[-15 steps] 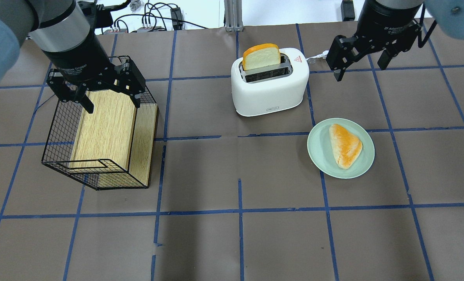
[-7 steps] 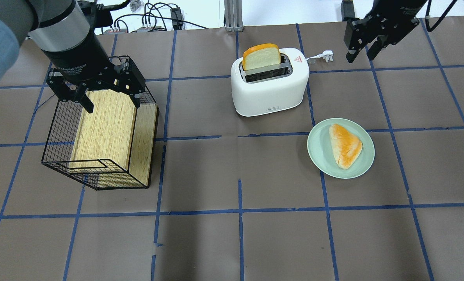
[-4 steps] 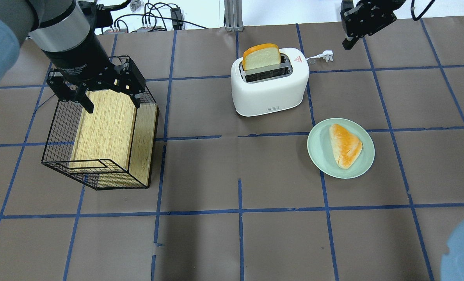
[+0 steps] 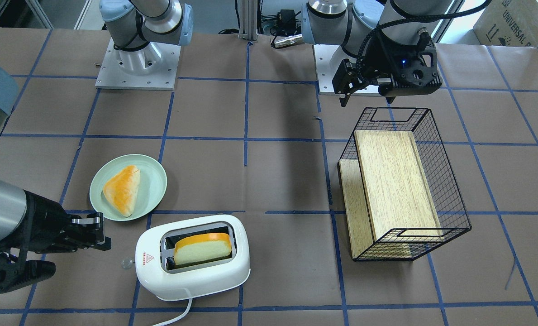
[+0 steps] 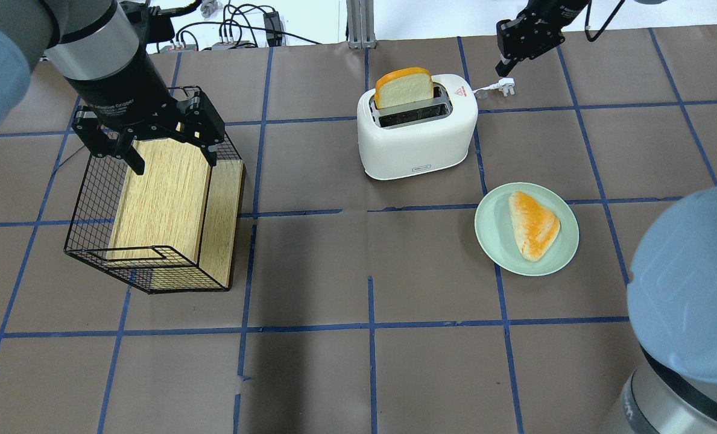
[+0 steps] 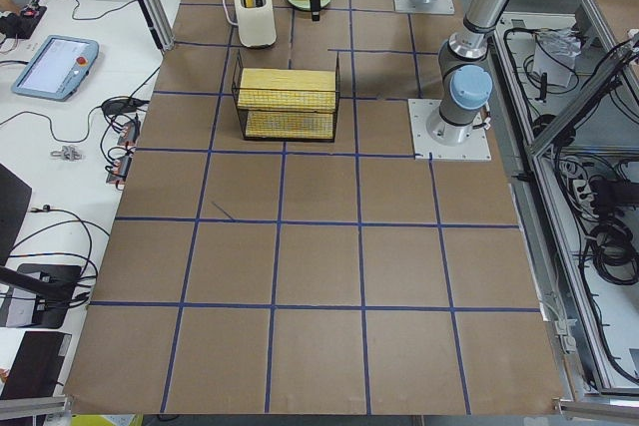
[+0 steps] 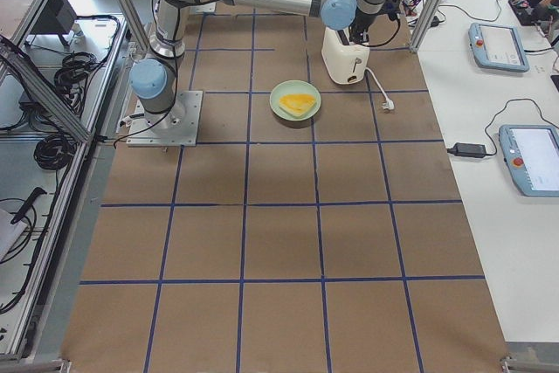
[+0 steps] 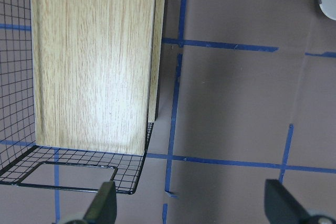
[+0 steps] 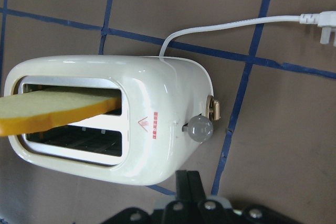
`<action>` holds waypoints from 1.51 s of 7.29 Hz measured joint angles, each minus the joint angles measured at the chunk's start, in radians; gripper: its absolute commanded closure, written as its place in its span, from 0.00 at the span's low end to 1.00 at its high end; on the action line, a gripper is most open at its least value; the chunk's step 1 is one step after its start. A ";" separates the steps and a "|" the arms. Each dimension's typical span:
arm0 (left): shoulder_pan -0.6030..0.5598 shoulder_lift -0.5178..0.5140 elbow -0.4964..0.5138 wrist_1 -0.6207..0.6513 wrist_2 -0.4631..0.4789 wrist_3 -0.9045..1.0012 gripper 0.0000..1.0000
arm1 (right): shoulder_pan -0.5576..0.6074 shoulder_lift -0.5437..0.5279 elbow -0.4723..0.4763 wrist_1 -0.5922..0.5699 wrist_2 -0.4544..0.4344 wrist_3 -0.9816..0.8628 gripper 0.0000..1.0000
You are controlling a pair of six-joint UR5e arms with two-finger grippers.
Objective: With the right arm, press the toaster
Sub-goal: 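Lower the right gripper over the toaster lever beside the cord, then press the toaster lever down with the right gripper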
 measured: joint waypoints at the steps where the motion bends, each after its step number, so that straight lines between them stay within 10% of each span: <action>1: 0.000 0.000 0.000 0.000 0.000 0.000 0.00 | -0.003 0.032 -0.029 0.000 0.003 -0.001 0.97; 11: 0.000 0.000 0.000 -0.001 0.000 0.000 0.00 | -0.001 0.137 -0.055 0.063 0.034 -0.002 0.96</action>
